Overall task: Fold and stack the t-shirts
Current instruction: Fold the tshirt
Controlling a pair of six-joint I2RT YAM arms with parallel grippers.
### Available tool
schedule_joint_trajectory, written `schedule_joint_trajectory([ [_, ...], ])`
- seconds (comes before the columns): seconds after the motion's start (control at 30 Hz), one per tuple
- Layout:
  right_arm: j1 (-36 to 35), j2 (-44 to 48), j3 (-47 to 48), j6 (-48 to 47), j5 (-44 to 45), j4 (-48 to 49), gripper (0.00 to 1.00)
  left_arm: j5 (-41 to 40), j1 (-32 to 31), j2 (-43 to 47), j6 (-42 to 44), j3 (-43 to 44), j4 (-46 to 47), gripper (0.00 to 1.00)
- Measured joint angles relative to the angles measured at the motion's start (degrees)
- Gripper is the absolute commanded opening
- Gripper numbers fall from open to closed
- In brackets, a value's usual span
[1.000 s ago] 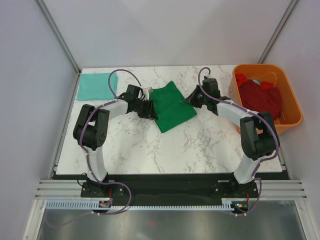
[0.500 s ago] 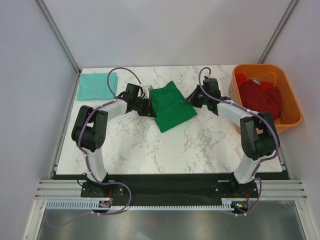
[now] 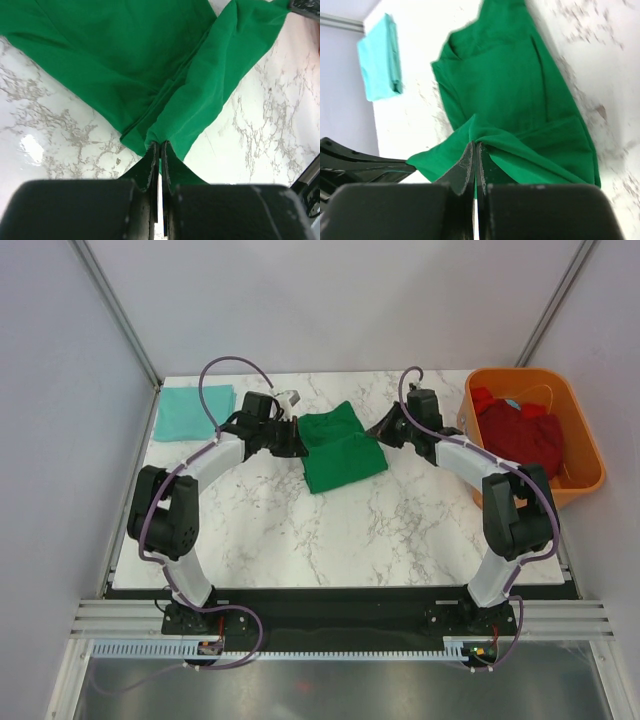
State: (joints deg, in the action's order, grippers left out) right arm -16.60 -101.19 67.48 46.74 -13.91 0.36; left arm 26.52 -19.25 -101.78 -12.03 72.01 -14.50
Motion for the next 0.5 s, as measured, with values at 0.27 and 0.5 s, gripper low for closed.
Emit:
schedule_joint_trajectory([
  [0.27, 0.3, -0.4, 9.0, -0.1, 0.0, 0.1, 0.0, -4.3, 0.4, -0.1, 0.0, 9.8, -3.2, 0.02],
  [0.5, 0.4, -6.6, 16.2, 0.0, -1.2, 4.3, 0.0, -5.7, 1.7, -4.4, 0.0, 19.3, -3.2, 0.02],
])
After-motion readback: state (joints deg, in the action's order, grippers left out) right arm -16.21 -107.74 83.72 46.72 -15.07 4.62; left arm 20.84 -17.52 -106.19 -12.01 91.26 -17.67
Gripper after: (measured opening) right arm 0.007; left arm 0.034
